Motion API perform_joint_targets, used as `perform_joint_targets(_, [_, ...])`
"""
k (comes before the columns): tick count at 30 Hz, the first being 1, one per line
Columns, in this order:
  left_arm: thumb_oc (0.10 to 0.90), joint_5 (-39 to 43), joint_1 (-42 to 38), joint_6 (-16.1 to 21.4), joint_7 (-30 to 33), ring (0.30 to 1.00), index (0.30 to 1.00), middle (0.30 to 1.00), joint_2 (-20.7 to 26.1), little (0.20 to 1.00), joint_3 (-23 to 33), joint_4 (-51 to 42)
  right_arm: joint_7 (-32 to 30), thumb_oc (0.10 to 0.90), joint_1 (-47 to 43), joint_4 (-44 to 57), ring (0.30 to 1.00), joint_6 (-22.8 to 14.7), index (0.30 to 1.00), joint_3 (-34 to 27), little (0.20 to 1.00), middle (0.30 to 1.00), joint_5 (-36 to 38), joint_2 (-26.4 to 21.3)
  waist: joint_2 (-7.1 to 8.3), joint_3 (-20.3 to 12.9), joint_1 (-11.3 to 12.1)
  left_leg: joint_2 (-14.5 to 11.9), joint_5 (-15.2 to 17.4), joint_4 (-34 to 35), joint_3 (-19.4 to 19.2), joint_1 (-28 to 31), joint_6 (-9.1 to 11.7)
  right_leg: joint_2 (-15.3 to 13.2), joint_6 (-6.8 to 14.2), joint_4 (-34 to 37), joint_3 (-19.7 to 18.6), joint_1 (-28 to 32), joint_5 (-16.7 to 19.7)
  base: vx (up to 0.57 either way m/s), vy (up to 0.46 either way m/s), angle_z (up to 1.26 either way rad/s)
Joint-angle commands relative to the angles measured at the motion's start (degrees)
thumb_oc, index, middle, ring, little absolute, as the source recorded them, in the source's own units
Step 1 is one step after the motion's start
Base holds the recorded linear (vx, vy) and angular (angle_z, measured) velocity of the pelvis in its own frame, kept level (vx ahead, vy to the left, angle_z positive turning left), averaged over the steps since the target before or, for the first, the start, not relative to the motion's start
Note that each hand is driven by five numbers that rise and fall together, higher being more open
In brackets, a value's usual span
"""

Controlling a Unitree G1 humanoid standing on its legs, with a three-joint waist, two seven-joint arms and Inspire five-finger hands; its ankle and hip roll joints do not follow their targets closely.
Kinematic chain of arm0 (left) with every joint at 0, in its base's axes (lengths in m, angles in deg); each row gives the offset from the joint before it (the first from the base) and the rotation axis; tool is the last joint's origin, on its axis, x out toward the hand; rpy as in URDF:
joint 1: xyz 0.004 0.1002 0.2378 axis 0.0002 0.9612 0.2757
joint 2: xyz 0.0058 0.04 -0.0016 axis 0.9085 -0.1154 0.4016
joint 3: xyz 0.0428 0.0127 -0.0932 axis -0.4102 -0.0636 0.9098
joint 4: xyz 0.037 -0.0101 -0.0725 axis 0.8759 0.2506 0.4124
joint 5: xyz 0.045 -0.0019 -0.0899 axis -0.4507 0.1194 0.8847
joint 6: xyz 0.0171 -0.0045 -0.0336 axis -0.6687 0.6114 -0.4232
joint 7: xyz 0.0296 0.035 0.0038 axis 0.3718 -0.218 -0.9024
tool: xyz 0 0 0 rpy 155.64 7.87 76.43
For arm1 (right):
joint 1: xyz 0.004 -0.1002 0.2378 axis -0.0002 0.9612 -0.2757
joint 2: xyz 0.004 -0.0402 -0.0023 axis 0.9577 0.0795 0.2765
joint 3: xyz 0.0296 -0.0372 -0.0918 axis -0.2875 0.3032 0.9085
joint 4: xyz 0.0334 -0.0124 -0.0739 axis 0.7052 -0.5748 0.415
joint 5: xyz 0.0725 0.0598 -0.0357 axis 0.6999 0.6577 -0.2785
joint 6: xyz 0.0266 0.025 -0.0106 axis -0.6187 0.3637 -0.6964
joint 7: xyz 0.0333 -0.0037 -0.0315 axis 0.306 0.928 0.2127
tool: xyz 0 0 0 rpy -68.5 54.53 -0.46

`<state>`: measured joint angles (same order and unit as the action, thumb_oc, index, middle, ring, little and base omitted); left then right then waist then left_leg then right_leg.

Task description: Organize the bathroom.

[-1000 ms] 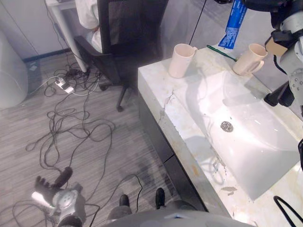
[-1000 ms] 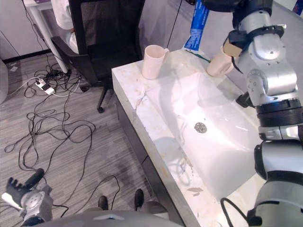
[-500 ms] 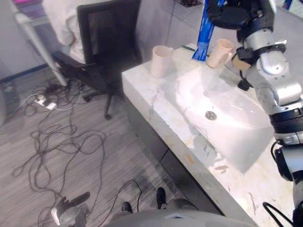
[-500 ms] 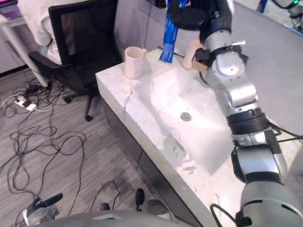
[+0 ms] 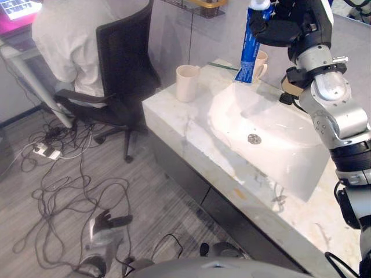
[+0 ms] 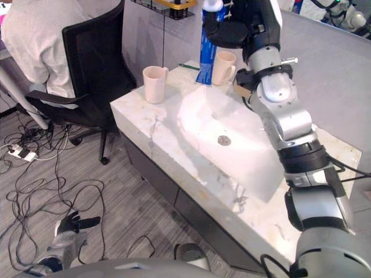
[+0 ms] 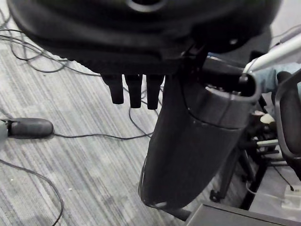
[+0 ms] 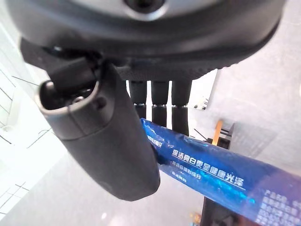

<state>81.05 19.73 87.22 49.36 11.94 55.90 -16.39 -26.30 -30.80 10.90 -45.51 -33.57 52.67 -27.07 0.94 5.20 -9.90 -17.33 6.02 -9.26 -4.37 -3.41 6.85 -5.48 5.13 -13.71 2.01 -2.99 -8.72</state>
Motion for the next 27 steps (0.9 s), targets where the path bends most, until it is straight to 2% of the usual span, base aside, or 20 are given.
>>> perform_joint_targets(1, [0.800,-1.19,0.08,3.02,-1.49,0.900,0.900,0.900,4.97,0.900,-1.64,2.67,-1.28,0.400,-7.14,2.71,0.300,-8.36,0.300,-5.21,0.300,0.300,-2.45,-2.70,1.41,-4.50,0.78,5.89,-1.35,0.12,-3.52,5.24,-1.47,-9.74,5.32,-0.40,-1.18,-1.26,8.50,0.22,0.576,-0.30])
perform_joint_targets(3, [0.800,0.37,0.29,3.71,-1.73,0.900,0.900,0.900,4.80,0.900,-2.31,3.20,-1.15,0.400,-6.95,2.55,0.300,-9.33,0.300,-4.88,0.300,0.300,-1.90,-2.58,1.16,-4.23,0.81,7.14,-1.62,1.04,-3.92,5.37,-2.08,-11.26,5.02,-0.98,-1.21,-1.93,11.48,0.17,0.458,0.08])
perform_joint_targets(4, [0.800,2.64,0.26,4.10,-1.98,0.900,0.900,0.900,4.71,0.900,-2.91,3.89,-1.12,0.400,-6.18,3.39,0.300,-10.33,0.300,-4.72,0.300,0.300,-1.05,-1.09,0.34,-3.63,1.12,9.76,-1.80,3.83,-5.77,6.63,-3.39,-15.37,4.84,-4.28,0.00,-3.78,17.79,0.24,0.568,0.15])
perform_joint_targets(6, [0.800,0.47,0.15,4.14,-1.84,0.900,0.900,0.900,4.99,0.900,-2.72,4.07,-0.49,0.400,-5.78,3.69,0.300,-10.87,0.300,-4.51,0.300,0.300,-1.83,-0.18,-0.23,-3.22,1.51,10.83,-1.80,5.38,-7.41,7.69,-4.12,-15.94,4.60,-6.51,1.21,-4.40,18.04,0.23,0.462,-0.40])
perform_joint_targets(8, [0.800,0.56,-0.44,3.19,-2.33,0.900,0.900,0.900,5.75,0.900,-2.61,4.49,-1.65,0.400,-7.14,4.36,0.300,-10.21,0.300,-2.94,0.300,0.300,-2.13,0.80,-1.03,-3.39,1.05,11.58,-2.72,8.60,-9.21,9.23,-4.87,-9.48,3.93,-7.19,1.10,-4.83,12.82,0.21,0.292,-0.67])
perform_joint_targets(10, [0.800,-2.35,-1.24,3.01,-2.27,0.900,0.900,0.900,5.79,0.900,-2.08,4.24,-2.90,0.400,-7.74,4.80,0.300,-9.87,0.300,-2.39,0.300,0.300,-3.75,1.81,-0.93,-3.68,0.77,12.96,-2.77,9.19,-9.63,9.42,-5.46,-1.07,2.53,-3.67,3.20,-3.43,6.42,0.18,0.177,-0.28])
perform_joint_targets(11, [0.800,-2.35,-1.24,3.01,-2.27,0.900,0.900,0.900,5.79,0.900,-2.08,4.24,-2.90,0.400,-7.74,4.80,0.300,-9.87,0.300,-2.39,0.300,0.300,-3.75,1.81,-0.93,-3.68,0.77,12.96,-2.77,9.19,-9.63,9.42,-5.46,-1.07,2.53,-3.67,3.20,-3.43,6.42,0.13,0.098,-0.08])
perform_joint_targets(13, [0.800,-5.87,-1.28,2.40,-2.42,0.900,0.900,0.900,5.71,0.900,-1.61,2.94,-2.84,0.400,-7.78,5.29,0.300,-9.62,0.300,-2.68,0.300,0.300,-4.22,2.08,-0.02,-3.77,1.36,15.80,-2.20,9.24,-9.66,9.70,-5.74,4.91,0.83,1.56,7.74,-2.91,5.02,0.15,0.117,-0.14])
perform_joint_targets(15, [0.800,-6.58,-0.37,1.54,-2.66,0.900,0.900,0.900,5.72,0.900,-0.81,2.12,-1.90,0.400,-8.38,4.62,0.300,-10.94,0.300,-2.31,0.300,0.300,-3.15,1.60,0.47,-3.72,2.23,17.35,-2.04,9.68,-10.31,10.32,-6.14,5.50,0.77,2.05,11.07,-4.24,6.14,0.15,0.119,-0.19])
perform_joint_targets(17, [0.800,-5.67,0.10,-0.84,-3.24,0.900,0.900,0.900,5.77,0.900,0.07,2.05,-0.51,0.400,-7.86,4.23,0.300,-12.02,0.300,-2.96,0.300,0.300,-4.77,0.47,0.72,-4.13,1.91,17.98,-2.29,9.10,-9.99,10.11,-6.56,7.05,0.53,2.72,8.64,-3.09,5.64,0.20,0.075,-0.21])
perform_joint_targets(20, [0.800,-5.43,0.67,-0.68,-3.46,0.900,0.900,0.900,5.15,0.900,0.33,3.65,-2.38,0.400,-8.03,4.00,0.300,-12.94,0.300,-3.03,0.300,0.300,-4.94,-0.05,2.06,-4.66,2.24,18.00,-1.28,2.58,-10.98,7.75,-5.69,6.62,-0.02,5.41,7.08,-0.50,6.37,0.14,0.002,-0.37])
perform_joint_targets(22, [0.800,-5.99,0.85,0.12,-3.86,0.900,0.900,0.900,4.66,0.900,0.23,4.96,-2.98,0.400,-8.58,3.61,0.300,-13.12,0.300,-3.25,0.300,0.300,-5.74,-0.16,2.88,-4.40,2.48,17.23,-2.05,-4.56,-10.90,5.69,-3.91,6.71,-0.80,6.98,6.87,1.10,6.59,0.08,-0.057,-0.23])
perform_joint_targets(23, [0.800,-5.72,1.17,1.01,-4.21,0.900,0.900,0.900,4.36,0.900,0.11,5.95,-3.89,0.400,-9.14,2.83,0.300,-14.02,0.300,-2.94,0.300,0.300,-6.06,-0.40,3.67,-3.99,3.09,16.50,-4.25,-11.71,-9.82,2.41,-2.39,6.71,-1.83,7.33,6.63,1.89,6.59,0.04,-0.070,-0.21])
perform_joint_targets(24, [0.800,-4.97,1.40,1.35,-4.30,0.900,0.900,0.900,4.33,0.900,0.24,6.37,-4.50,0.400,-9.62,2.31,0.300,-14.51,0.300,-2.76,0.300,0.300,-6.10,-0.71,4.34,-3.81,3.40,16.22,-5.19,-15.65,-9.14,0.29,-1.98,6.43,-2.51,7.24,6.38,1.96,6.47,0.04,-0.056,-0.20])
perform_joint_targets(27, [0.800,-4.50,1.87,0.44,-4.34,0.900,0.900,0.900,4.13,0.900,0.82,5.94,-5.24,0.400,-9.79,1.47,0.300,-15.63,0.300,-2.33,0.300,0.300,-6.50,-0.38,4.89,-2.81,4.47,14.76,-5.95,-22.21,-5.99,-4.03,-1.58,6.26,-3.62,6.25,5.72,2.61,5.82,0.03,0.024,-0.26])
